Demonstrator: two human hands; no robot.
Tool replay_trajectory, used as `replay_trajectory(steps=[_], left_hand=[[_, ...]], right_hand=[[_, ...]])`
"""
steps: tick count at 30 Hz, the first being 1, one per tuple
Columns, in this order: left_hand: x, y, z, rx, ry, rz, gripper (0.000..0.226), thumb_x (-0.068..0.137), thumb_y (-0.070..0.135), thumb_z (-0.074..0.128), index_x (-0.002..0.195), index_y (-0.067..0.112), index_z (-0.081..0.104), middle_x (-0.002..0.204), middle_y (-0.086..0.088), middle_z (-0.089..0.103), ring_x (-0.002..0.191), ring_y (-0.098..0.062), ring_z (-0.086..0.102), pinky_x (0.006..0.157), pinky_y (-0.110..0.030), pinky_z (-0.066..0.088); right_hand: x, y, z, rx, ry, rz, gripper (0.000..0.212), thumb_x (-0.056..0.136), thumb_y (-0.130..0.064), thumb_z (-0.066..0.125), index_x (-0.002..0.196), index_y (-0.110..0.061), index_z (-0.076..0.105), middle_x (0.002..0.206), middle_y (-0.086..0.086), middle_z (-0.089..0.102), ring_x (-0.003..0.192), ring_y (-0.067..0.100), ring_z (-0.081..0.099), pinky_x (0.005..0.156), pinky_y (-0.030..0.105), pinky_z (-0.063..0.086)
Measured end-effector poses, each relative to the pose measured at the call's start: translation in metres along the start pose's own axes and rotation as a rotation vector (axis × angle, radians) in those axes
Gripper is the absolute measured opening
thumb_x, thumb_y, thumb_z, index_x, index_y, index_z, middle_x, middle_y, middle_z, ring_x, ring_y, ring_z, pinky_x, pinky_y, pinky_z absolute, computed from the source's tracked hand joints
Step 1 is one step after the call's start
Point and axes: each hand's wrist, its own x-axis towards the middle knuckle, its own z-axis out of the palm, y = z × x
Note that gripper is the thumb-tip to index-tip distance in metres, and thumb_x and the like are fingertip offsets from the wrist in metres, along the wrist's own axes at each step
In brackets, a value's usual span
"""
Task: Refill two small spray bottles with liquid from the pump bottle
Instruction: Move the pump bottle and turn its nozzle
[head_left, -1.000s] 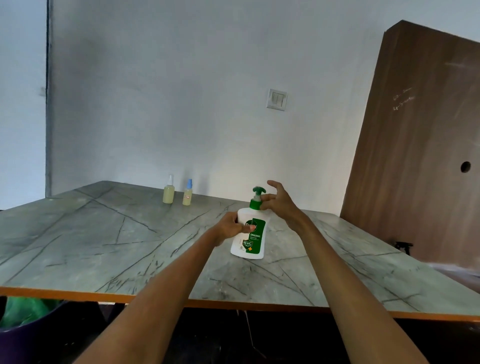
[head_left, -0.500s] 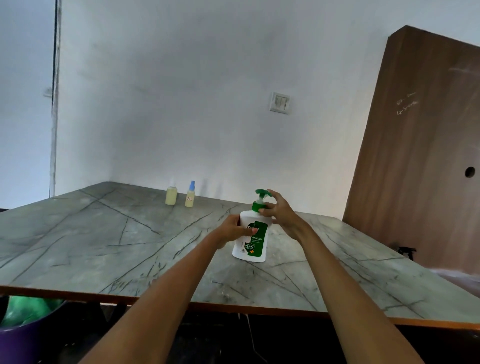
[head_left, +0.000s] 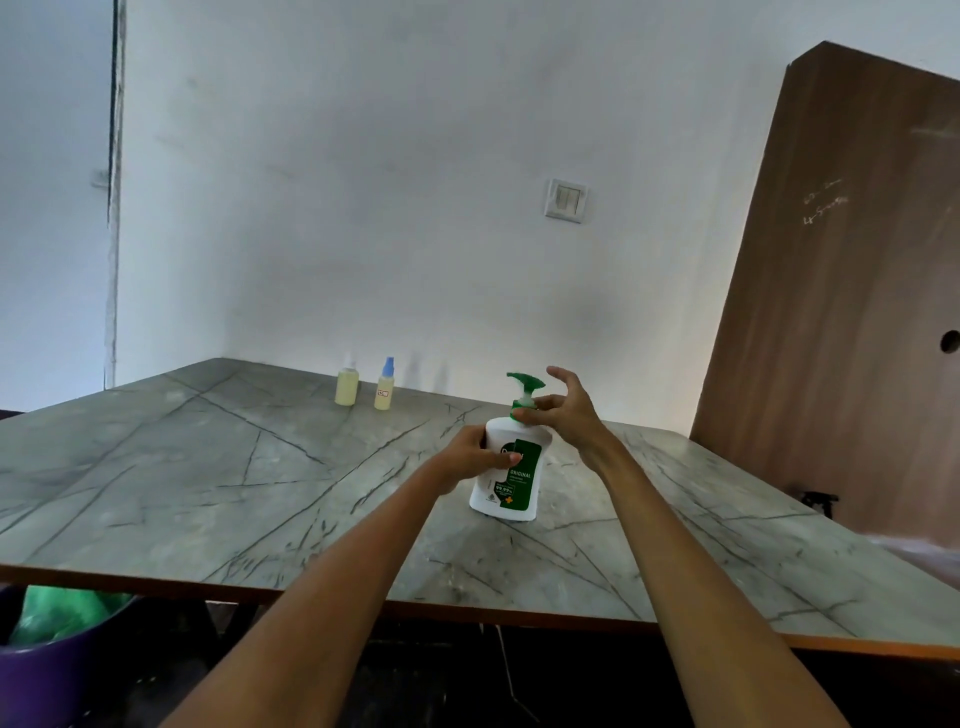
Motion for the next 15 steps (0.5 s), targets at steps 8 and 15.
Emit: replay_trajectory(steps=[8,15], left_hand=[[-0.0004,0.0002,0.0003,0.006,0.025,-0.011,0.038,0.083,0.010,0.065,0.117,-0.001,0.053,0.119,-0.021,0.061,0.107,-0.032,0.060,0.085,-0.035,0.051],[-0.0005,-0.0003,-0.0006,0.001,0.037,-0.020,0.038,0.083,0.010,0.065,0.117,-0.002,0.053,0.119,-0.021,0.061,0.099,-0.025,0.060,0.084,-0.034,0.051]], right_hand=[[0.0026,0.0054,0.0032,0.058,0.011,0.027,0.083,0.077,-0.009,0.073,0.143,-0.014,0.023,0.115,0.014,0.059,0.108,0.026,0.054,0.096,0.039,0.039],[0.0071,0.0072,0.0091,0.109,0.059,0.033,0.085,0.076,-0.010,0.074,0.143,-0.010,0.022,0.122,0.018,0.059,0.104,0.025,0.053,0.089,0.035,0.039]])
